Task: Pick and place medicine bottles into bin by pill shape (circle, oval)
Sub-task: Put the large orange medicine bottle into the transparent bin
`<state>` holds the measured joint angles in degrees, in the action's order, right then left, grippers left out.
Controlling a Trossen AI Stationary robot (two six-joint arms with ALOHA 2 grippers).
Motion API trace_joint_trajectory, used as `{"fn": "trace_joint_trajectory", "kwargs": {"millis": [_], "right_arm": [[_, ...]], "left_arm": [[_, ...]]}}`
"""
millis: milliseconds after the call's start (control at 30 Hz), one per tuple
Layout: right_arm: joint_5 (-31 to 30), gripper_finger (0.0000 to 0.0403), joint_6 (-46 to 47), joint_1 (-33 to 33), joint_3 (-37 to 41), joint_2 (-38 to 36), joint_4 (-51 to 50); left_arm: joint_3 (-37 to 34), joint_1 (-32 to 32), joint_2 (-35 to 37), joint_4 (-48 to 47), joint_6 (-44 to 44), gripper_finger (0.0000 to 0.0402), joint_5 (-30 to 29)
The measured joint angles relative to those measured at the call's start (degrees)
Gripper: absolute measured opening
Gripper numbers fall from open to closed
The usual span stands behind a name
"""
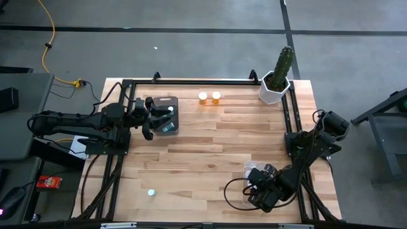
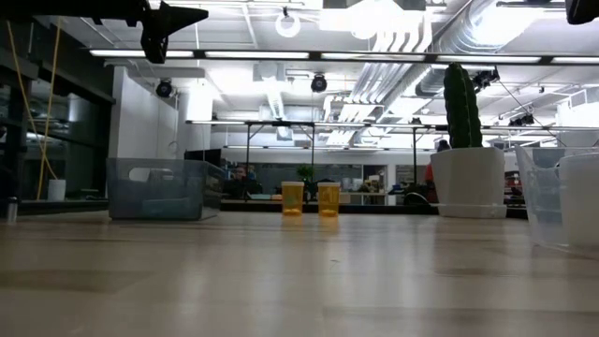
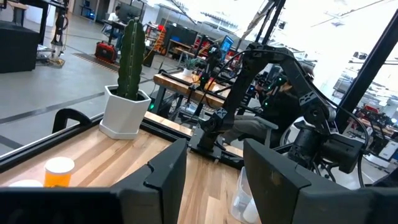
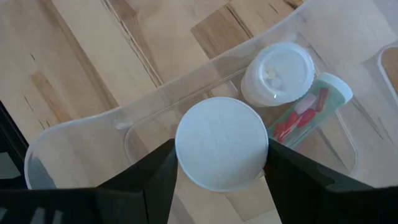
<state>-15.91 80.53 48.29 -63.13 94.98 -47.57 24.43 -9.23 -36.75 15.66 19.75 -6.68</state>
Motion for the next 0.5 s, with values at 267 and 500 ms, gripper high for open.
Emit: {"fn": "trace_joint_trajectory", "kwargs": {"millis": [267, 500], "right_arm": [[0.0, 0.0222, 0.1, -0.2, 0.0, 0.0, 0.5], [0.0, 0.0264, 0.4, -1.4, 0.0, 0.0, 0.6]], "left_arm": [[0.0, 0.0, 0.0, 0.0, 0.0, 0.0149, 0.0], [0.0, 0.0, 0.0, 0.0, 0.0, 0.0149, 0.0]]}}
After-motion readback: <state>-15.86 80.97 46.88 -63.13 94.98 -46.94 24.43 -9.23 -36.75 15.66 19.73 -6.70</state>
